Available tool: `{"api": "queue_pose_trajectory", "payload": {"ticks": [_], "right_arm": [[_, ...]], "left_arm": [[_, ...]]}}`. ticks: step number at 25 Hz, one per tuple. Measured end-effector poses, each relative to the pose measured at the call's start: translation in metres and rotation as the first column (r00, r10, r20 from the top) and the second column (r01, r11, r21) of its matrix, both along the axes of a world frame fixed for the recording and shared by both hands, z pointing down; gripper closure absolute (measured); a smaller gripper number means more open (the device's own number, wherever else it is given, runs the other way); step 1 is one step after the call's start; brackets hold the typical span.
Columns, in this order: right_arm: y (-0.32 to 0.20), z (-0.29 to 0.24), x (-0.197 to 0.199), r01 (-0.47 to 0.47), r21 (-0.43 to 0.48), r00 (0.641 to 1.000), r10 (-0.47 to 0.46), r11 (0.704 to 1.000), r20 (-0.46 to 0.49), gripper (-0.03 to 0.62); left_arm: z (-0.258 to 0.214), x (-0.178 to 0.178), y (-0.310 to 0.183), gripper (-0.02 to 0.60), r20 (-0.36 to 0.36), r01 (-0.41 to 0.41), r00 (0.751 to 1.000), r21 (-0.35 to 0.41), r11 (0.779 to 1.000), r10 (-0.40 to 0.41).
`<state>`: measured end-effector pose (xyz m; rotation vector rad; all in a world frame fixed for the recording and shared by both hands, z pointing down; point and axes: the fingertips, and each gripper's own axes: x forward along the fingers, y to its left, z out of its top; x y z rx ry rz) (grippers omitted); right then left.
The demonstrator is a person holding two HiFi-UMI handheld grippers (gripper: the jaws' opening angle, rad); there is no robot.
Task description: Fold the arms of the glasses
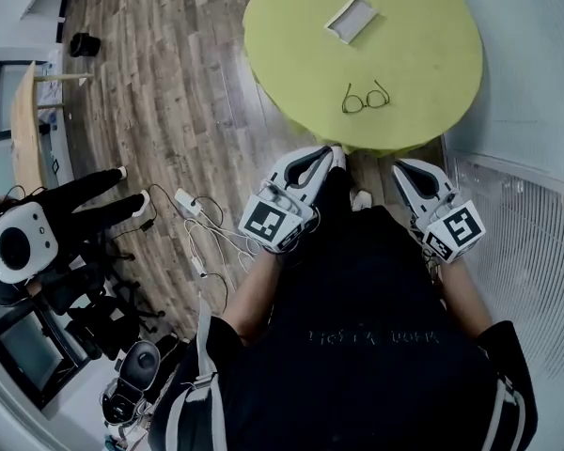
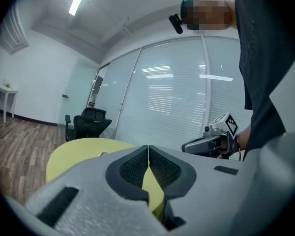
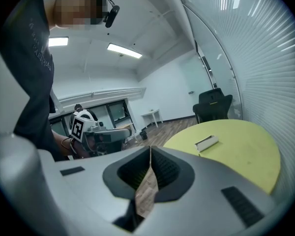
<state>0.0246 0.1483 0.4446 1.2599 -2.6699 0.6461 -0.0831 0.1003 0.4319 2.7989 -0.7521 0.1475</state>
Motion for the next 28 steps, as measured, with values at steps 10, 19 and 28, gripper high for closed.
{"api": "queue_pose_trajectory", "payload": {"ticks": [10,19,28], "right_arm": [[-0.052,-0.004,-0.006,-0.040,-0.019,0.999,0.040,0.999,-0.034,0.563],[-0.072,-0.004,0.011,-0.047,-0.030,0.997,0.045,0.998,-0.066,0.563],[-0.090,0.014,0.041,0.000,-0.043,0.998,-0.003,0.999,-0.070,0.563]], "left_arm": [[0.011,-0.008,-0.055,0.561,-0.004,-0.055,0.998,-0.035,0.998,0.055],[0.010,0.004,-0.080,0.561,0.008,-0.066,0.998,-0.059,0.996,0.067],[0.007,0.031,-0.094,0.561,0.035,-0.011,0.999,-0.060,0.998,0.013]]}}
